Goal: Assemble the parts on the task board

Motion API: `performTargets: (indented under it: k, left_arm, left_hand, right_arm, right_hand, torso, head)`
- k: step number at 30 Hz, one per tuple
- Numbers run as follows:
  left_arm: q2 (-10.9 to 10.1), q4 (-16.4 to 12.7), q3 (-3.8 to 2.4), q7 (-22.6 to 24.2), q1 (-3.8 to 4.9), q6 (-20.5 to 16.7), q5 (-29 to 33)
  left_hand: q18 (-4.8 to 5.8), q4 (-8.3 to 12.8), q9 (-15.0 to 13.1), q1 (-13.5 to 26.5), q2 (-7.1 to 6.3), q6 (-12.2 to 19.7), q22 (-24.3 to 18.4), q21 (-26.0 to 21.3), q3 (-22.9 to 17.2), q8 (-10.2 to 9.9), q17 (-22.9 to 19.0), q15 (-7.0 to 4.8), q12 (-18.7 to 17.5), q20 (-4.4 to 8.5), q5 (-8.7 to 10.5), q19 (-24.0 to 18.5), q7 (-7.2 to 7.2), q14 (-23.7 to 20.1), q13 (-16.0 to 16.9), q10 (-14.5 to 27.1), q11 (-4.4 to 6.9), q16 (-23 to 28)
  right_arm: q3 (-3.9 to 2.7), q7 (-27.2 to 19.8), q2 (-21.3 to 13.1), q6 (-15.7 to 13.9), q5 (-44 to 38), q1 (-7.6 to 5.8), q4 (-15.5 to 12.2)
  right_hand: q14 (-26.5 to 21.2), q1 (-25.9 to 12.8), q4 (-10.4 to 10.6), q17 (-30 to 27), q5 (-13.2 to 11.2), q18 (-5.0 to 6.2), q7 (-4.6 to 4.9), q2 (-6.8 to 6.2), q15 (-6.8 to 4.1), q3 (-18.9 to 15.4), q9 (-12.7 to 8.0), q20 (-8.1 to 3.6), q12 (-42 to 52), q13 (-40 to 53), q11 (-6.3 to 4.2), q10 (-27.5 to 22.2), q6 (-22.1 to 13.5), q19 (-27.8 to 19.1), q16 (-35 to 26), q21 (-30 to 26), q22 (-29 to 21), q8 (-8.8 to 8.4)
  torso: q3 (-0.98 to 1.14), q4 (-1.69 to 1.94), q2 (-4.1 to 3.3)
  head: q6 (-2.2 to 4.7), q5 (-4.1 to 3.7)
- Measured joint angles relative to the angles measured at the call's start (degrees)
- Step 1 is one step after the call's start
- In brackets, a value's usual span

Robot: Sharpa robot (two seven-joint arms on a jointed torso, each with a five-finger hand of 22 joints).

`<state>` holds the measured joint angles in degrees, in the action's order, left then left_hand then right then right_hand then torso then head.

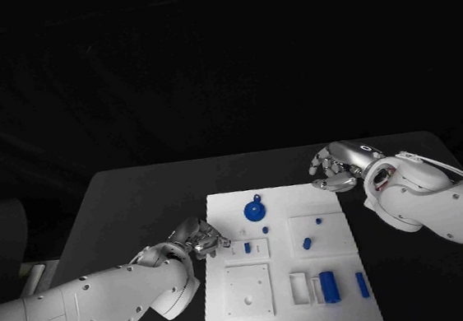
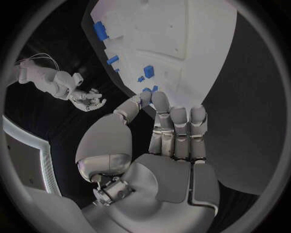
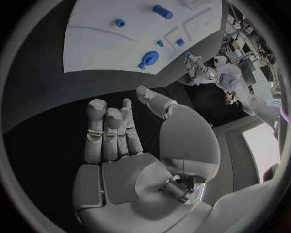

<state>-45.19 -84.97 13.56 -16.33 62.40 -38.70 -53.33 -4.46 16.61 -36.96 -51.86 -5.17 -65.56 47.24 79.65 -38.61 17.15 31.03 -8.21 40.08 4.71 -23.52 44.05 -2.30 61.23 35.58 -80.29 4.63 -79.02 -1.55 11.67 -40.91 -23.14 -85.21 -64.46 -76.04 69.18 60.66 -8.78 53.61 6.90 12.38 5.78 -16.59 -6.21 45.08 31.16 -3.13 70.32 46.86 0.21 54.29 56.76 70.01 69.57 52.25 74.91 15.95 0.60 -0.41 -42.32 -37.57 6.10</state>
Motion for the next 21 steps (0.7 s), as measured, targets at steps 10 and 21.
performTargets:
  k: [10, 21]
  left_arm:
    - [1.1, 0.7, 0.29, -1.2, -0.43, 0.5, -4.6]
    - [2.2, 1.8, 0.32, -2.1, -0.88, 0.8, -8.1]
  left_hand:
    - [0.01, -0.2, 0.0, 0.1, -1.11, -0.6, 0.4, 0.7, -0.2, 0.0, 0.5, -0.6, 1.6, 0.01, 0.0, 0.4, 0.57, 0.6, 1.2, -0.8, 0.6, -1.3]
    - [-0.89, -0.4, 0.0, -0.5, -1.72, -0.8, 1.1, 1.8, -0.3, 0.0, 1.3, -0.8, 4.1, 0.3, 0.05, 1.1, 0.83, 0.8, 3.0, -1.0, 0.8, -3.1]
  right_arm:
    - [0.0, -0.1, 0.0, 0.0, 0.1, 0.0, -0.2]
    - [0.0, -0.1, 0.0, 0.0, 0.1, 0.0, -0.5]
  right_hand:
    - [0.0, 0.0, 0.0, 0.0, 0.9, 0.0, 0.09, 0.0, 0.0, 0.0, -0.1, 0.08, 0.0, -0.1, 0.0, 0.0, 0.1, 0.1, 0.0, 0.0, 0.0, 0.0]
    - [0.0, 0.0, 0.0, 0.0, 2.0, 0.0, 0.02, 0.0, 0.0, 0.0, -0.1, 0.09, 0.0, -0.2, 0.0, 0.0, 0.2, 0.1, 0.0, -0.2, 0.0, 0.0]
  torso:
    - [-0.02, -0.06, -0.02]
    - [-0.09, -0.01, -0.04]
  head:
    - [-0.08, 0.03]
    - [-0.07, -0.24]
